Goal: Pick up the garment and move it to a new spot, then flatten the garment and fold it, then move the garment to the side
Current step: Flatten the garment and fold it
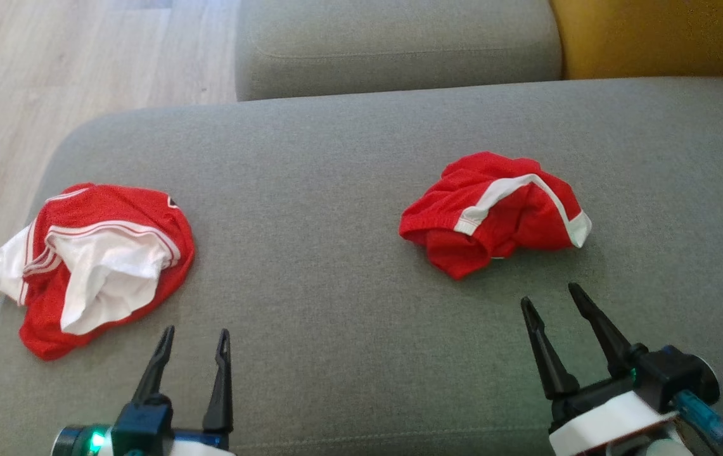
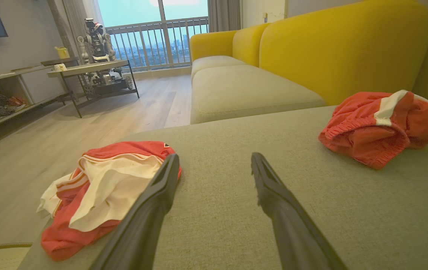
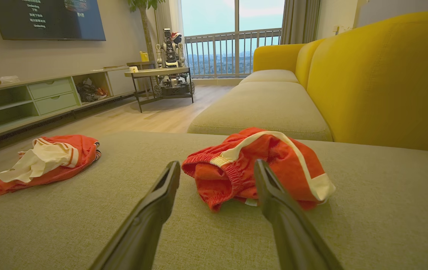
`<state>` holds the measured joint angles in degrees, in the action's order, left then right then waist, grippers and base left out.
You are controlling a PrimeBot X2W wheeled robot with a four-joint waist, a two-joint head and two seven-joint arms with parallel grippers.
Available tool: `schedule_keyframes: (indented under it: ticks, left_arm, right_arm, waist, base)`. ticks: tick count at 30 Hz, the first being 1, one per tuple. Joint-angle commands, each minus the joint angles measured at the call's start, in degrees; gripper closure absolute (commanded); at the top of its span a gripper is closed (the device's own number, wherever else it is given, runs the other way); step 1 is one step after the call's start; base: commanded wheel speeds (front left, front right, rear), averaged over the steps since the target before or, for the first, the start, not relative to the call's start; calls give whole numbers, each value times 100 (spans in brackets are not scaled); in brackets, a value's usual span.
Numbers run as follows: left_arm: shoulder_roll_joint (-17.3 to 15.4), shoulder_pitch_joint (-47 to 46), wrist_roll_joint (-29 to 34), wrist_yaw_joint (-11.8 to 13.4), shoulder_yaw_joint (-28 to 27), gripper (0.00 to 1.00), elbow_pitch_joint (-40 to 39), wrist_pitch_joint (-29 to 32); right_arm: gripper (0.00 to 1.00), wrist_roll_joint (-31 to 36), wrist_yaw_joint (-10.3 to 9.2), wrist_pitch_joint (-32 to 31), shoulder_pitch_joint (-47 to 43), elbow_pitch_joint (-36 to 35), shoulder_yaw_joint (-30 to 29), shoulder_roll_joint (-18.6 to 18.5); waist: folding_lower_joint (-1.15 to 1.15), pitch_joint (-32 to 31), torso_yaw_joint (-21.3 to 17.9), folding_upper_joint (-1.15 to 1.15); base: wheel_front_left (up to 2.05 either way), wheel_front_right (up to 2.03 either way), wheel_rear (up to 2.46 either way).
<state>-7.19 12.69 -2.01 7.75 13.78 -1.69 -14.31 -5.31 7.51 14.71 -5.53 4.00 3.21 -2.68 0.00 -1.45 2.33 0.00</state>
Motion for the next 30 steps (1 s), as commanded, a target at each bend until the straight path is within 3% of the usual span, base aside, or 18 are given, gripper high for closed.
schedule_keyframes:
  ticks: [1, 10, 16, 19, 22, 26, 30]
  left_arm:
    - [72, -293, 6, -55, -224, 0, -144, -69]
    - [277, -926, -152, -421, 78, 0, 188, -69]
    - [409, -1841, -707, -869, 383, 0, 582, -69]
    - [426, -2325, -1323, -1060, 594, 0, 821, -69]
    - [429, -2781, -2076, -1100, 942, 0, 1086, -69]
    - [430, -3261, -3587, -1211, 1496, 0, 1266, -14]
    - [430, -3675, -4450, -1220, 1921, 0, 1472, 194]
  right_arm:
    - [0, -47, -2, 29, 189, -224, 132, -20]
    - [0, -49, -2, 29, 314, -316, 217, -20]
    - [0, 35, -2, 29, 495, -425, 284, -20]
    - [0, 43, -2, 29, 640, -527, 303, -20]
    - [0, 24, -2, 29, 770, -674, 328, -20]
    - [0, -3, -2, 29, 900, -862, 312, -20]
    - [0, -35, -2, 29, 1016, -977, 291, -20]
  waist:
    - [0, 43, -53, 0]
    - [0, 254, -329, 0]
    - [0, 610, -658, 0]
    - [0, 859, -856, 0]
    - [0, 1148, -1062, 0]
    - [0, 1499, -1243, 0]
    - [0, 1793, -1340, 0]
  base:
    - [0, 0, 0]
    - [0, 0, 0]
    - [0, 0, 0]
    - [0, 0, 0]
    - [0, 0, 0]
    - [0, 0, 0]
    - [0, 0, 0]
